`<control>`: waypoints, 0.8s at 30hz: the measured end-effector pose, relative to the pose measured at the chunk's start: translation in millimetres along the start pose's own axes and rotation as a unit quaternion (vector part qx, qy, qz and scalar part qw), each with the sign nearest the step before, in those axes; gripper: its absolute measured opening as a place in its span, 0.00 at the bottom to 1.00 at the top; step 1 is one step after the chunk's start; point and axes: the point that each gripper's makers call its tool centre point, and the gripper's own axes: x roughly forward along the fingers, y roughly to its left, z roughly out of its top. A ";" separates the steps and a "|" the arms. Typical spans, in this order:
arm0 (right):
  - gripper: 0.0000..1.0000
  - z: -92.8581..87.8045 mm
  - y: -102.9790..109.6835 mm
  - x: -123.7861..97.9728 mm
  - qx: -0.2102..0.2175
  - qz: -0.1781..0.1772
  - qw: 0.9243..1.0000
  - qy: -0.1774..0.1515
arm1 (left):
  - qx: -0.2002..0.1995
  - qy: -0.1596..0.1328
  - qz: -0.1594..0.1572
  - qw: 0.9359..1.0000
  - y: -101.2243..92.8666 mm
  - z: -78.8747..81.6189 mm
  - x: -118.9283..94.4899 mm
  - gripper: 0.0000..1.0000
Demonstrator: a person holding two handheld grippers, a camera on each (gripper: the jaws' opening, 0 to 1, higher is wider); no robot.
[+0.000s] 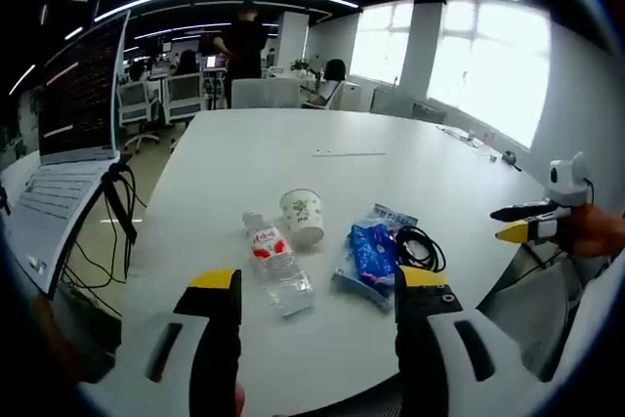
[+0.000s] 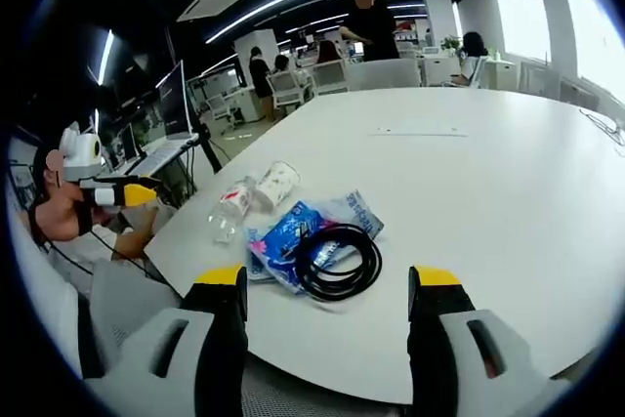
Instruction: Arrange the tabletop items into an orderly group along one side of the table until the central work area is clear of visible clutter.
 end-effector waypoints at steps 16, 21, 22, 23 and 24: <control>0.66 0.2 3.6 7.1 -0.002 0.006 1.000 0.004 | 0.000 0.009 -0.003 1.000 1.9 -3.9 1.8 0.64; 0.65 -0.9 4.1 8.5 -0.006 0.009 1.000 0.009 | -0.005 0.010 -0.004 1.000 0.2 -5.3 1.6 0.64; 0.65 -0.6 3.9 9.1 -0.007 0.010 1.000 0.009 | -0.007 0.009 -0.004 1.000 -0.3 -5.3 1.5 0.64; 0.65 -0.4 4.2 9.5 -0.007 0.011 1.000 0.010 | -0.009 0.008 -0.005 1.000 -0.7 -5.2 1.5 0.64; 0.65 -0.2 4.7 9.8 -0.008 0.012 1.000 0.010 | -0.010 0.008 -0.005 1.000 -0.9 -5.2 1.4 0.64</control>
